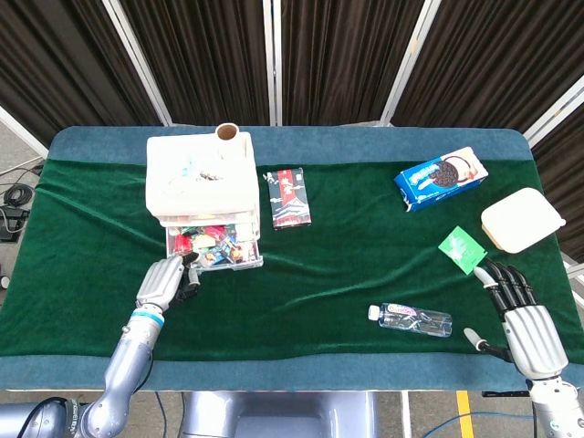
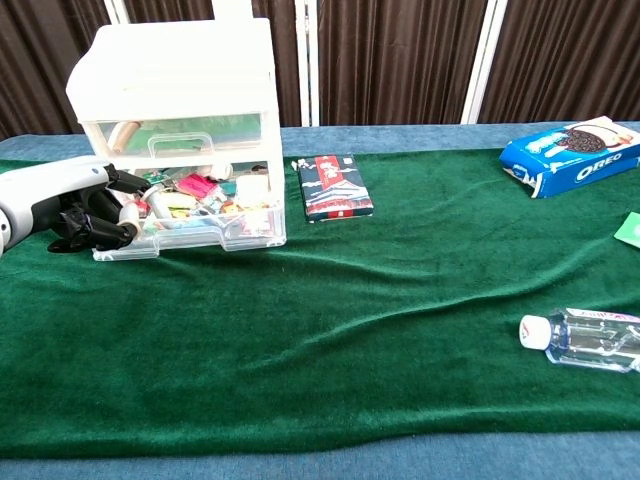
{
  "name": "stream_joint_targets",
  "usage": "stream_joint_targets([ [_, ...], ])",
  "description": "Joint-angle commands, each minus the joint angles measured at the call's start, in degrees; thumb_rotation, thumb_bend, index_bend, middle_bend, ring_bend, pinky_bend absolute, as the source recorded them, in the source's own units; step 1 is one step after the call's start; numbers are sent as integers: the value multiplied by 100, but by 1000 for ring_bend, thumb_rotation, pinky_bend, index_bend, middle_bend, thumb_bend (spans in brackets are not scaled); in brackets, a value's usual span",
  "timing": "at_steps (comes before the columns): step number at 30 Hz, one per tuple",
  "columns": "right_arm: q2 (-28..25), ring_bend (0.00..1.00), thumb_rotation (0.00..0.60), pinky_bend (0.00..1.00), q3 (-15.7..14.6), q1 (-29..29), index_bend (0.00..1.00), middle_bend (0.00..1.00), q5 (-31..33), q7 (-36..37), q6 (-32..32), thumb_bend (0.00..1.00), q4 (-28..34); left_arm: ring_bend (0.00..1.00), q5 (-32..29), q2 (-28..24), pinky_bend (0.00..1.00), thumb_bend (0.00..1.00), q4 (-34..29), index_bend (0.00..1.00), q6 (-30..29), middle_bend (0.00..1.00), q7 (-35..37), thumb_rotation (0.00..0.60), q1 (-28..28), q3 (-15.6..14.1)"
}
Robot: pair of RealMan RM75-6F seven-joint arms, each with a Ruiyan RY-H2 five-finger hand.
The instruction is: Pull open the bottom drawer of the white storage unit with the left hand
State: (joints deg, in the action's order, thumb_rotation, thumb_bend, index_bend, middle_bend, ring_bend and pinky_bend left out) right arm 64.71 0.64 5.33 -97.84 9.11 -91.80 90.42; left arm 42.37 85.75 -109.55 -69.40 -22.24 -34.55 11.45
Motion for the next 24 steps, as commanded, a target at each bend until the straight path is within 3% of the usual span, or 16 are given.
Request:
stream_joint_targets([
  [1,2,0,600,0,0,1,0,0,0,-1,2,84,-1,727,3,0,695,1000,-2,415,5,834,6,600,1,-3],
  [24,4,0,600,0,-4,3,0,0,-2,-20,17,84,3,727,69,2,695,1000,-25,413,24,833,85,600,39,-52],
])
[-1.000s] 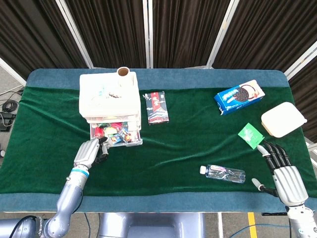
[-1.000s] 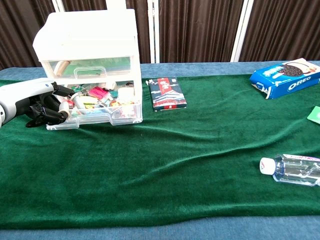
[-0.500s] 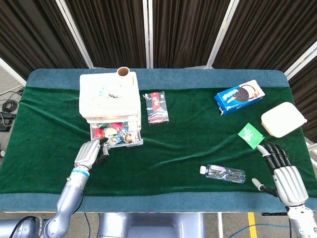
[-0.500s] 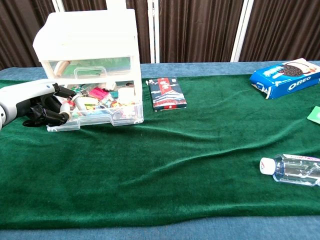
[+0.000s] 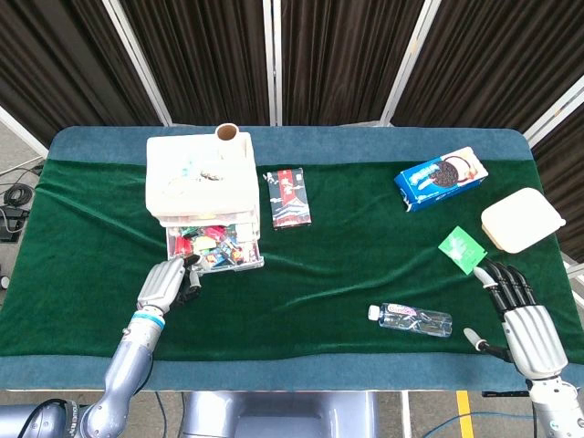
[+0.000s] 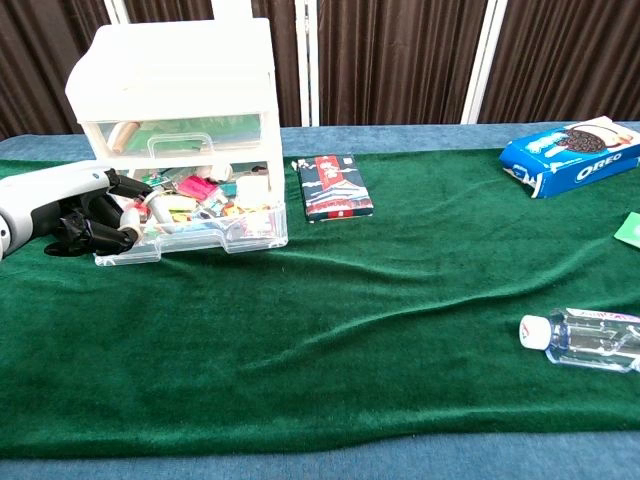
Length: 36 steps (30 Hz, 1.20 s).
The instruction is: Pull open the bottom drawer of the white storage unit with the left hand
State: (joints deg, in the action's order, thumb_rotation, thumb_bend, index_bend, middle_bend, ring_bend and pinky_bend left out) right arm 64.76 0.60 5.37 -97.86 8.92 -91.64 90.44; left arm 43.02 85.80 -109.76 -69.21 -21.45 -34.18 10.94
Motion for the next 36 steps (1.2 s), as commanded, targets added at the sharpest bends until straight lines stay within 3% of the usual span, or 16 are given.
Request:
stream_joint_targets([
  [1,1,0,600,0,0,0,0,0,1,-3,0,85,0,727,6,-7,695,1000,-9,413,7,833,11,600,6,-2],
  [10,-1,0,600,0,1,-2,0,0,-1,-6,-5,84,6,727,3,-10,695,1000,2,408,33,833,34,600,16,-18],
  [27,-2,0,600,0,2,0,0,0,8,2,4,84,-2,727,60,-91,695,1000,-66,130,70,834,135,600,38,8],
  [33,0,0,600,0,5,6,0,0,15,-2,17,84,-12,727,309,-240,695,1000,-282,85,-19,833,236,600,130,-27],
  [36,10,0,600,0,11,11,0,0,28,-11,28,84,-27,727,668,-417,694,997,-464,84,-99,833,347,600,280,-188],
])
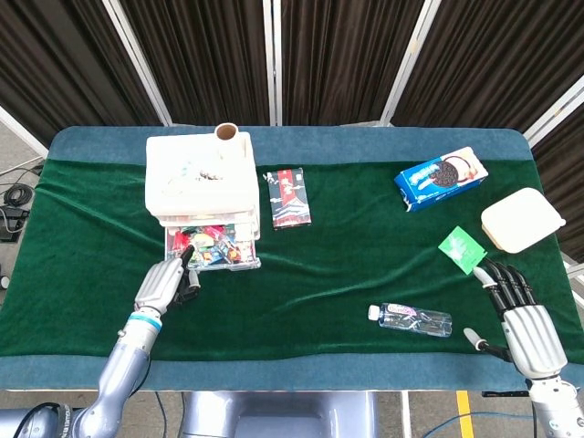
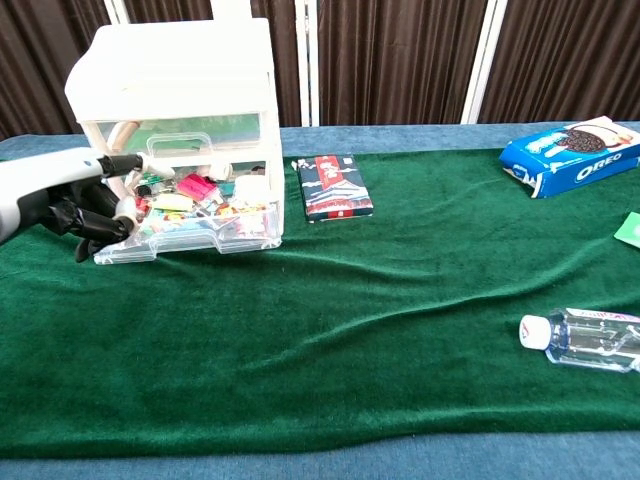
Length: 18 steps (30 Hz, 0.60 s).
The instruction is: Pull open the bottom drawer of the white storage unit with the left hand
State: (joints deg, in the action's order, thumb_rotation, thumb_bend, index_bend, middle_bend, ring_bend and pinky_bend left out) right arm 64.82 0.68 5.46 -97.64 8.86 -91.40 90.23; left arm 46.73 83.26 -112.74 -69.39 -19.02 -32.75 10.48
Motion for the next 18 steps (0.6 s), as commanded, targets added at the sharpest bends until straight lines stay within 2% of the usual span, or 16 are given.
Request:
stream_joint_targets([
  [1,6,0,600,0,4,3,0,0,7,-12,6,84,-10,727,408,-219,689,995,-204,84,-101,834,138,600,187,-204],
  [5,22,0,600,0,9,6,0,0,12,-43,12,84,-26,706,1067,-476,607,930,-335,74,-287,807,387,600,481,-503],
  [8,51,0,600,0,9,8,0,0,8,-106,19,84,-45,600,1878,-755,515,824,-346,43,-578,705,658,600,830,-867],
  [10,65,0,600,0,9,11,0,0,7,-133,24,85,-52,506,2217,-860,443,748,-293,25,-724,606,729,600,970,-1023],
  [13,125,0,600,0,1,21,0,0,2,-265,65,84,-83,247,3046,-1157,270,633,-21,0,-1201,300,799,600,1390,-1476],
  [15,165,0,600,0,-2,28,0,0,9,-346,94,84,-95,52,3419,-1221,108,563,225,0,-1508,79,750,600,1612,-1644],
  [17,208,0,600,0,-6,31,0,0,6,-435,111,85,-109,0,3735,-1165,19,493,530,0,-1842,5,635,600,1837,-1739],
  [18,223,0,600,0,-6,32,0,0,3,-463,112,85,-111,0,3822,-1127,0,443,658,0,-1974,0,562,600,1921,-1743],
])
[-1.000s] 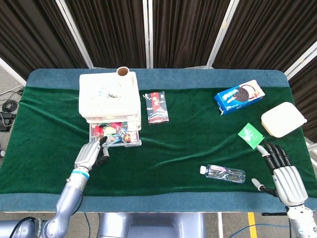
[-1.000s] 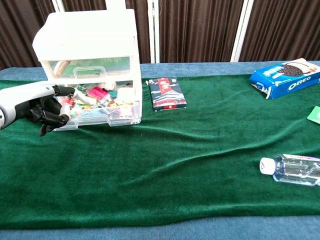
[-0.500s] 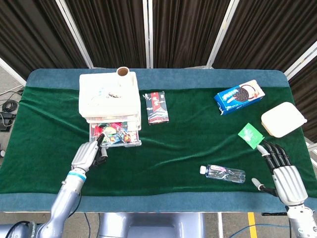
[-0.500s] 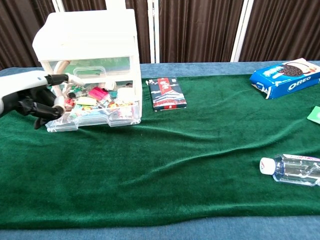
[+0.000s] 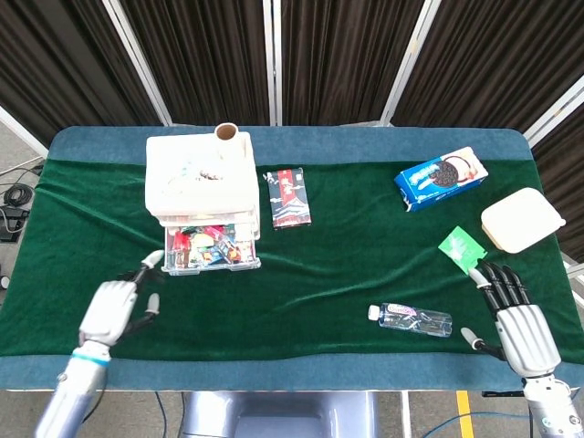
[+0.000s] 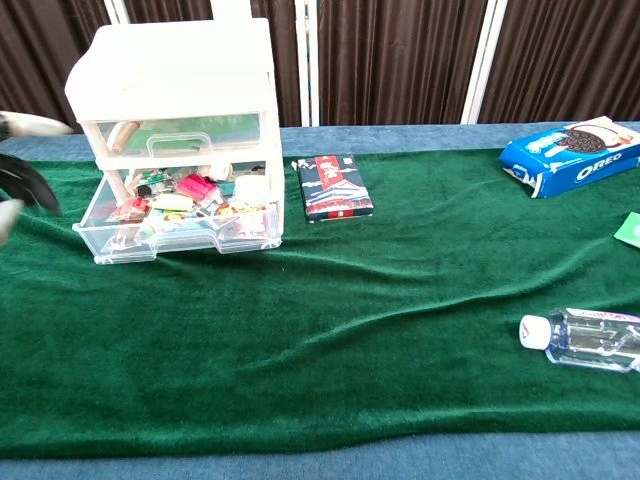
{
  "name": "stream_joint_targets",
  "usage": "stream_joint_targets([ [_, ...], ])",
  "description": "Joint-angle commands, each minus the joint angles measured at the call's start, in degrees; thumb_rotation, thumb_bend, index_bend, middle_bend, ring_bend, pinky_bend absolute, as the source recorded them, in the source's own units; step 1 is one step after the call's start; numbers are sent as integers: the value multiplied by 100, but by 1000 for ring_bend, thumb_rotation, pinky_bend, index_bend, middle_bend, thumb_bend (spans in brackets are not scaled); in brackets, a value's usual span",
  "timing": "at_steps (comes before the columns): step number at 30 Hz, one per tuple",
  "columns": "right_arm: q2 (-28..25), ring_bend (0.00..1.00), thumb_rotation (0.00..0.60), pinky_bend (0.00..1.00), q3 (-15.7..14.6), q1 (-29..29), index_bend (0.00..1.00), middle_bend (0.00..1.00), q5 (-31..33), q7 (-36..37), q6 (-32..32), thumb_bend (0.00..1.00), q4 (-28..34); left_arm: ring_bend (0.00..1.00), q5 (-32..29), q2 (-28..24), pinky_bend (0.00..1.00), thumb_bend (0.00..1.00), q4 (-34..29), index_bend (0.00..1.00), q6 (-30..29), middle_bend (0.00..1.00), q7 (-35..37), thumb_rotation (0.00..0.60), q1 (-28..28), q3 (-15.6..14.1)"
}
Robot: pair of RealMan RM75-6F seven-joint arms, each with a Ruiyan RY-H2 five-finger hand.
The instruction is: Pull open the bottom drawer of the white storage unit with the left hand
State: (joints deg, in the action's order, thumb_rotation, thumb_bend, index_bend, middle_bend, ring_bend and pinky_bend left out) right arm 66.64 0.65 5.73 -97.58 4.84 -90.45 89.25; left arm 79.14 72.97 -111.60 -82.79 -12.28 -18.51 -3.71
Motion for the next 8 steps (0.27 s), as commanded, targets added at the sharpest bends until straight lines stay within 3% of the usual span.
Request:
stream_joint_targets([
  [1,53,0,600,0,-4,6,0,0,-10,-87,14,85,-15,0,671,-44,0,394,693,0,-798,0,-211,600,593,-321],
  [5,96,0,600,0,-3,3,0,0,-32,-179,-6,85,-32,0,993,249,0,210,1310,0,-1404,0,-489,600,935,-242],
  [8,108,0,600,0,-4,-4,0,0,-63,-231,-40,85,-25,0,1185,419,0,156,1665,0,-1775,0,-636,600,1145,-154],
])
